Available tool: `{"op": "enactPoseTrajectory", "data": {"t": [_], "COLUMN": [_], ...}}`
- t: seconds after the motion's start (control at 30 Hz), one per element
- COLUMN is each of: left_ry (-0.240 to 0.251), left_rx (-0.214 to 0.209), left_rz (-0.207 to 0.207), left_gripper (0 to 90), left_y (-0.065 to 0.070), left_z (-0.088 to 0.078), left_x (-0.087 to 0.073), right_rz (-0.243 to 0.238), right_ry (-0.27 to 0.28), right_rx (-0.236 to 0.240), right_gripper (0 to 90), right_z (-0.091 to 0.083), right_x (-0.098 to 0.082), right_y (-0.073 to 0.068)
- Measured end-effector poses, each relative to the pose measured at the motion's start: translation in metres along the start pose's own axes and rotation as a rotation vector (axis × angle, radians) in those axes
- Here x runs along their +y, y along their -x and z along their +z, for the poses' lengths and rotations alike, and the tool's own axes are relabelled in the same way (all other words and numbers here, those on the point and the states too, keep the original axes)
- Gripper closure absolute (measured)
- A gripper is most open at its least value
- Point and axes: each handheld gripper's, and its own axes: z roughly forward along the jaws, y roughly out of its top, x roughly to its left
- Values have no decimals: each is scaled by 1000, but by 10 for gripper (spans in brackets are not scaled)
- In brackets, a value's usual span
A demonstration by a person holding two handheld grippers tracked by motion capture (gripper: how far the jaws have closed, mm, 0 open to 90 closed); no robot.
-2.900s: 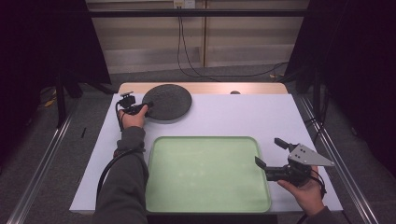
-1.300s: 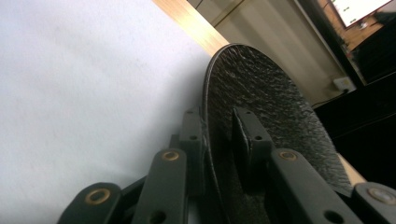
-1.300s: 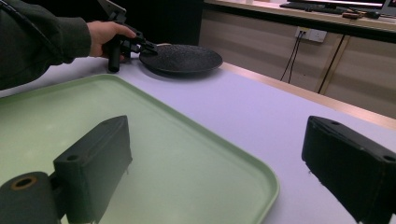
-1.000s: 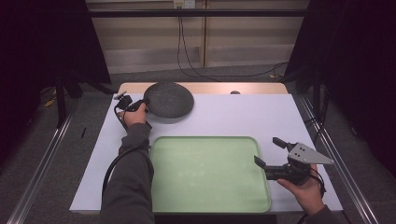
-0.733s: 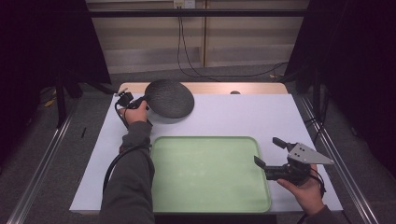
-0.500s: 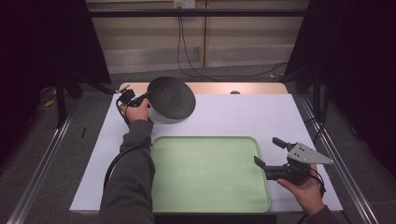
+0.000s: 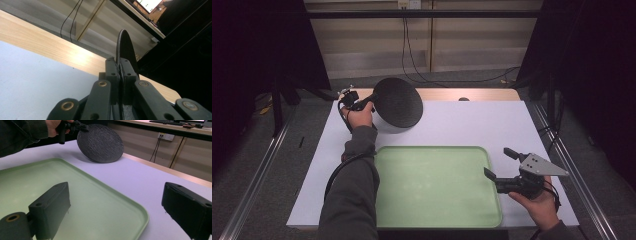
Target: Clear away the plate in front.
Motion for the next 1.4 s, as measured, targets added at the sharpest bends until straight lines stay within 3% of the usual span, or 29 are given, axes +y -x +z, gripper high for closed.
{"op": "enactPoseTrajectory", "data": {"t": [0.13,0.27,0.4,0.73,0.87,1.23,1.27,1.33,1.4], "left_ry": [-34,-32,-61,-91,-101,-161,-169,-171,-171], "left_rx": [-16,-30,-43,-70,-79,-118,-118,-145,-141], "left_rz": [-13,-41,-50,-116,-93,-78,-56,-70,-64], "left_gripper": [871,866,859,861,859,858,858,853,853], "left_y": [2,6,7,10,13,23,23,25,26], "left_z": [0,2,2,-1,-1,-4,-5,-6,-6], "left_x": [3,5,7,13,14,19,20,22,23], "right_rz": [9,7,7,9,7,-1,-1,7,7], "right_ry": [10,8,9,13,12,11,11,14,17], "right_rx": [-3,-3,-4,-6,-5,0,0,-6,-5], "right_gripper": [77,77,77,77,78,77,77,75,74], "right_z": [-1,-1,-1,-1,-1,-1,-1,-1,-1], "right_x": [0,0,0,0,0,0,0,1,1], "right_y": [1,1,1,1,0,1,1,1,1]}}
